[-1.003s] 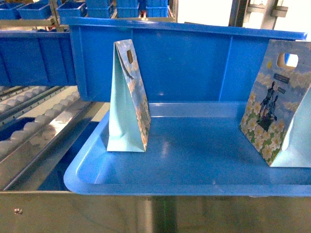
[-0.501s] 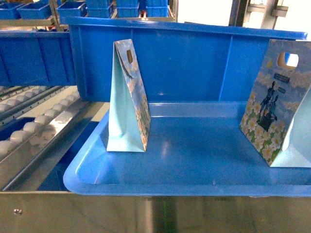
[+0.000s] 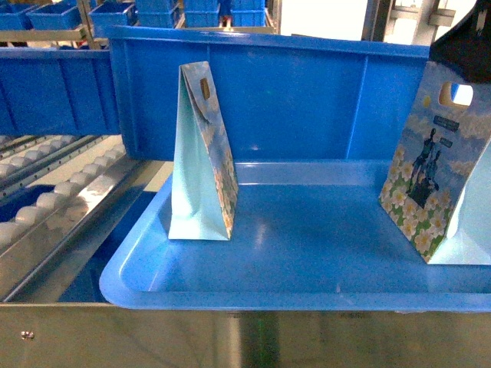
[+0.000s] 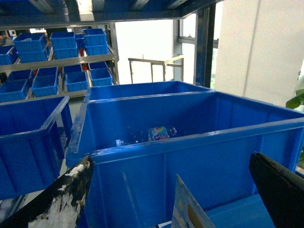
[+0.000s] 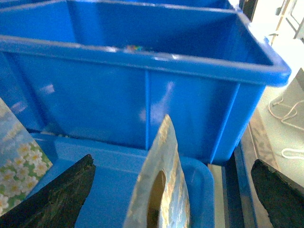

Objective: Move flower gift bag to table near conveyor

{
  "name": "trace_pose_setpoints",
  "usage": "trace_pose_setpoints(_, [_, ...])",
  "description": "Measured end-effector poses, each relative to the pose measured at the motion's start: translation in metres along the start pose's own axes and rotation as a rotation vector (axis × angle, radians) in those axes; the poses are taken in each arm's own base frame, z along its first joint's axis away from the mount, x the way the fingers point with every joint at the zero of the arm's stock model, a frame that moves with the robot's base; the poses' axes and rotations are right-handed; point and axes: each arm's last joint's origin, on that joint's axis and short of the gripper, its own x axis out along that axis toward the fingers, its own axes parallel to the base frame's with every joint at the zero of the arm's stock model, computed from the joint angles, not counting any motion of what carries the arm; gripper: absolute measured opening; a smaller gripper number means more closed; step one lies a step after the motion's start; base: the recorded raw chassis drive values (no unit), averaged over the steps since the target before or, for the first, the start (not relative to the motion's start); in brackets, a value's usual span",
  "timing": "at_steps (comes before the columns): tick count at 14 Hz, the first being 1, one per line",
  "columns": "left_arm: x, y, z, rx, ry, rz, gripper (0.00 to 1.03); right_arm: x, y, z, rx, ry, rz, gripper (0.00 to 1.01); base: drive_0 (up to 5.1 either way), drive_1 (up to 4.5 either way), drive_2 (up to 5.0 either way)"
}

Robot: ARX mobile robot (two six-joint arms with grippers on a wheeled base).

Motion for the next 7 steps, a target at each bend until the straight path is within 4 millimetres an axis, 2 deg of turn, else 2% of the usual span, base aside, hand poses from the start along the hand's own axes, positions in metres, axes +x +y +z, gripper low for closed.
trace_pose_setpoints(4, [0.000,0.000,0.000,0.002,0.000,0.000,0.98,0.012,-0.006,-0.018,0.010,0.059,-0.012,0.98,0.0,0.00,0.0])
trace_pose_setpoints(5, [0.000,0.000,0.000,0.001,-0.001,0.000,0.98,0.014,-0.006,-0.022,0.022,0.070,-0.008,0.95,0.0,0.00,0.0])
trace_pose_setpoints(7, [0.000,0.000,0.000,0.001,0.000,0.000,0.98,0.013,-0.006,-0.027,0.026,0.081,-0.009,0.67,0.0,0.00,0.0])
